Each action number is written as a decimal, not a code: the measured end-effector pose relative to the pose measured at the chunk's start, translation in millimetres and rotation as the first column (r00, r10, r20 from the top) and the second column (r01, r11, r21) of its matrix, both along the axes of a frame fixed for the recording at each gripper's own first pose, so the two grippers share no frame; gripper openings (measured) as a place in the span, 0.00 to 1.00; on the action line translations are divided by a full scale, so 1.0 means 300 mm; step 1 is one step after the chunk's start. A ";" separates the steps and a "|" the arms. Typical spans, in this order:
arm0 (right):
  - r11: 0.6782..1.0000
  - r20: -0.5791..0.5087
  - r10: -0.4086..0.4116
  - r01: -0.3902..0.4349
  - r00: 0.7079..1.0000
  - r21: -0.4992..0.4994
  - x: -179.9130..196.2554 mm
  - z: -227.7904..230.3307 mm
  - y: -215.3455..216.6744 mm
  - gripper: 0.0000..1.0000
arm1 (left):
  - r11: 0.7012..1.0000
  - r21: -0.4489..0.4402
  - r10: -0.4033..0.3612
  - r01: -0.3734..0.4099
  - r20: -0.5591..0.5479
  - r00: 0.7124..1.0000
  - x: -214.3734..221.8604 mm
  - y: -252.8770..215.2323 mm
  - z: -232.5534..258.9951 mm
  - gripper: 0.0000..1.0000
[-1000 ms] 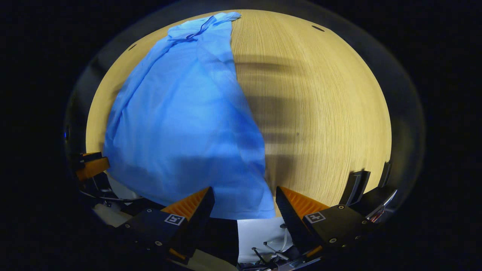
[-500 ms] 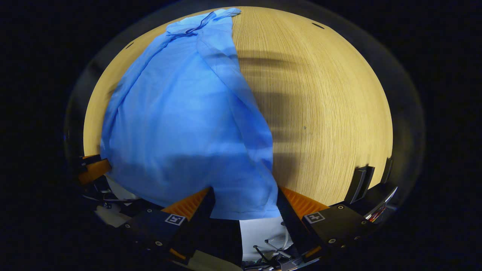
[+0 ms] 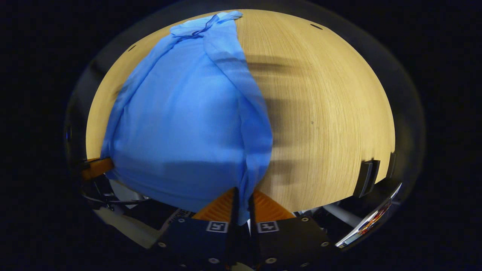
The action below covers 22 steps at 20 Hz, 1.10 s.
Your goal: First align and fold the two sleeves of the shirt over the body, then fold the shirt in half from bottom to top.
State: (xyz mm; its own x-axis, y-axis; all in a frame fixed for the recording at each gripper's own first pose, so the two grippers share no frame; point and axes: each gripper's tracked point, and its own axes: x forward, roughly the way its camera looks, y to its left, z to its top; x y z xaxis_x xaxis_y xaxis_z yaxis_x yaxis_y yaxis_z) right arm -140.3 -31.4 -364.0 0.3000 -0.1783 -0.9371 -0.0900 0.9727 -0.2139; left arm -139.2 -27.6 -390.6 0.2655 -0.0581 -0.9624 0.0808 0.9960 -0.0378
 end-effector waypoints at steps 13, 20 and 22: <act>0.995 0.068 0.083 -0.087 0.994 0.054 0.161 0.161 0.046 0.01 | 0.997 -0.038 -0.070 0.073 0.089 0.994 0.149 -0.059 0.088 0.04; 0.992 0.168 0.084 -0.099 0.982 0.081 0.370 0.290 0.081 0.01 | 0.995 -0.026 -0.090 0.098 0.229 0.969 0.428 -0.080 0.250 0.04; 0.991 0.203 0.085 -0.104 0.975 0.084 0.443 0.343 0.095 0.00 | 0.992 -0.013 -0.116 0.123 0.249 0.962 0.494 -0.092 0.289 0.04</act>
State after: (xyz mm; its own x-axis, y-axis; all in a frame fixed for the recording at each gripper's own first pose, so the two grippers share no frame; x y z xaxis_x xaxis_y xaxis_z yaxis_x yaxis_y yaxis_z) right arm -7.3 -2.9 -261.0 0.4931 -0.0542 -0.8683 -0.1474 0.9784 -0.1447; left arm 9.0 -55.2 -304.0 0.4842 -0.1301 -0.8652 0.2091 0.9774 -0.0300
